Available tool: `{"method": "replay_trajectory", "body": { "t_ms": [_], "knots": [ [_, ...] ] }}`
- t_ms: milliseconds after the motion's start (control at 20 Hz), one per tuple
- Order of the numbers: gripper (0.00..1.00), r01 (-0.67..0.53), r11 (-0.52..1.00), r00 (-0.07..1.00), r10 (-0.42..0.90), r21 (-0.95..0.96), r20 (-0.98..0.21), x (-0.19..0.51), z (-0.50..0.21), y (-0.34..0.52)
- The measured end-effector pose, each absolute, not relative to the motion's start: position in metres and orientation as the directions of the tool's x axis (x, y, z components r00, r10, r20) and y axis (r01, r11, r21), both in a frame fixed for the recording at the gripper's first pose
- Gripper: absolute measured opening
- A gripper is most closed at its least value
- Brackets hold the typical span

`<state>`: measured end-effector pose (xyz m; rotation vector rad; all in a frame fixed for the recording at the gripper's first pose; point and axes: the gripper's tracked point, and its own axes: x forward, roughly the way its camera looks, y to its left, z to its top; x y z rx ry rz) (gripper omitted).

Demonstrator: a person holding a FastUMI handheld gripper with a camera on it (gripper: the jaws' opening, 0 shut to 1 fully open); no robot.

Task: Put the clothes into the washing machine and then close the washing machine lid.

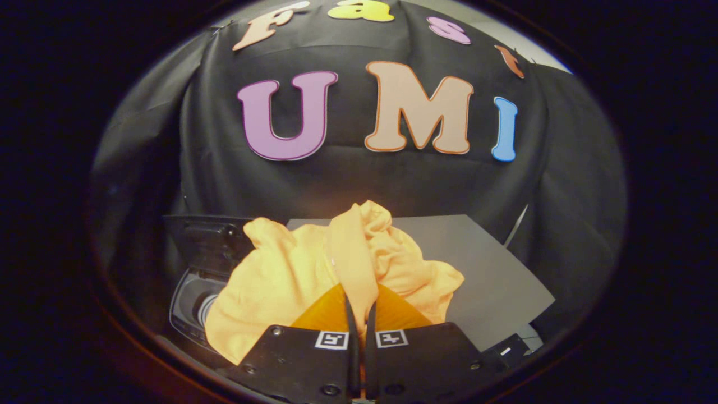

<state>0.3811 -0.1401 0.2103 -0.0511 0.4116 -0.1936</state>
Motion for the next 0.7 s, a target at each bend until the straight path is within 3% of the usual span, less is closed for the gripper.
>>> {"method": "replay_trajectory", "body": {
  "t_ms": [250,700],
  "knots": [
    [0.04,0.063,0.995,0.919,-0.090,-0.082,-0.385,0.394,0.231,-0.070],
    [0.04,-0.107,0.992,0.892,0.065,-0.070,-0.447,0.430,0.205,0.040]
  ]
}}
